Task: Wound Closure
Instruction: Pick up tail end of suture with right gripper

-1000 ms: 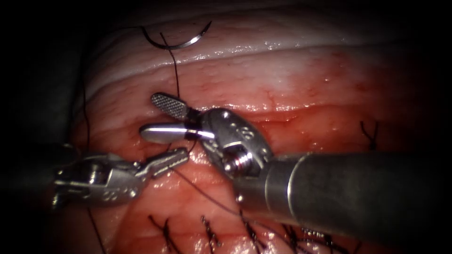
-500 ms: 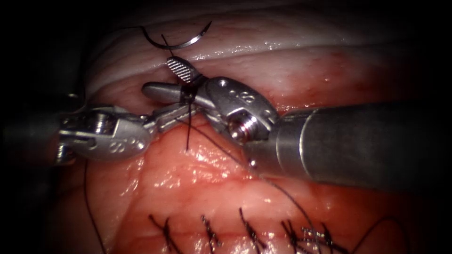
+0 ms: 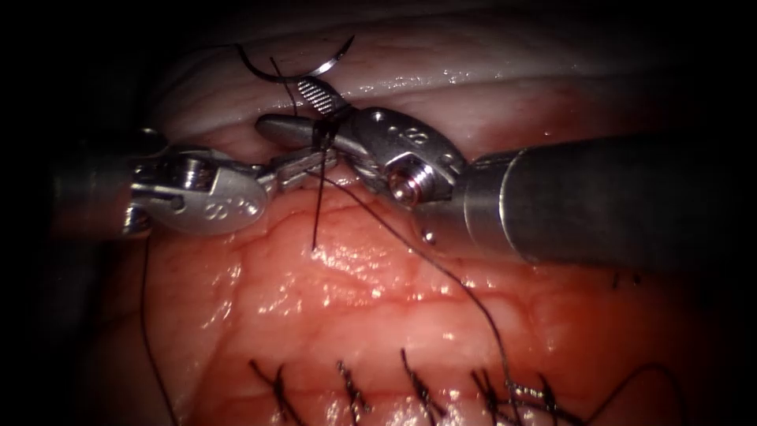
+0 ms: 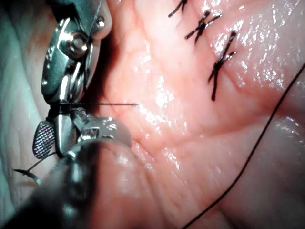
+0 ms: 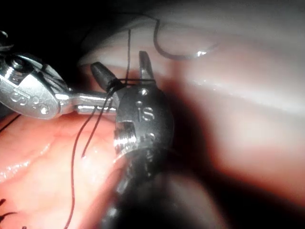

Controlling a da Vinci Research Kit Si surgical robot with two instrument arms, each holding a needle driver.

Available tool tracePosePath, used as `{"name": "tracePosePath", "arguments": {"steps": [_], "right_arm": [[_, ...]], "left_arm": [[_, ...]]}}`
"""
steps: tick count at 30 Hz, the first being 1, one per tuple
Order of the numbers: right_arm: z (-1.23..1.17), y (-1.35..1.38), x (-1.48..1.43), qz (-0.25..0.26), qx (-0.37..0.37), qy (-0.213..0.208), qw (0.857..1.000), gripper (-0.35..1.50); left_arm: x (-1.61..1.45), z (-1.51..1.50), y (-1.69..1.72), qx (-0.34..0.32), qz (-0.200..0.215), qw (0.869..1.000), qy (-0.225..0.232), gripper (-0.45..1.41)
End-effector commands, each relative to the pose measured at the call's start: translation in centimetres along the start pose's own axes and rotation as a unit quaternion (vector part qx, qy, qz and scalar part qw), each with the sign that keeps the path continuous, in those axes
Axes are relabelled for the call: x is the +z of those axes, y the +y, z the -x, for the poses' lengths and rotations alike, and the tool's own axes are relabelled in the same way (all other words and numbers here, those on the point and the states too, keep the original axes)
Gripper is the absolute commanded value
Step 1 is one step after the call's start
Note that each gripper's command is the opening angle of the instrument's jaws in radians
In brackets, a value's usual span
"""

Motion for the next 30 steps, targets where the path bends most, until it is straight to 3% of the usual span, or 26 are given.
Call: {"name": "tracePosePath", "arguments": {"steps": [1, 4, 8, 10, 11, 17, 30], "right_arm": [[0.02, -0.04, 0.11, -0.002, 0.001, 0.001, 1.000, 0.93], [0.03, -0.05, 0.14, -0.004, 0.000, 0.000, 1.000, 0.88], [0.10, -0.11, 0.21, -0.010, -0.005, -0.013, 1.000, 0.64], [0.12, -0.14, 0.23, -0.013, -0.006, -0.018, 1.000, 0.24], [0.13, -0.15, 0.22, -0.014, -0.007, -0.018, 1.000, -0.35], [0.14, -0.23, 0.15, -0.003, -0.004, -0.020, 1.000, -0.35], [0.18, -0.36, -0.37, -0.047, -0.042, 0.064, 0.996, -0.35]], "left_arm": [[0.08, 0.02, 0.02, -0.002, 0.000, 1.000, 0.001, -0.45], [0.08, 0.03, 0.02, -0.002, 0.000, 1.000, 0.002, -0.45], [0.07, 0.02, 0.04, 0.000, 0.001, 1.000, 0.002, -0.45], [0.05, 0.03, 0.05, 0.000, 0.001, 1.000, 0.002, -0.45], [0.03, 0.04, 0.06, -0.002, 0.001, 1.000, 0.002, -0.45], [-0.04, 0.07, 0.08, -0.003, 0.002, 1.000, 0.002, -0.45], [-0.25, 0.28, 0.00, -0.040, 0.010, 0.999, 0.009, -0.45]]}}
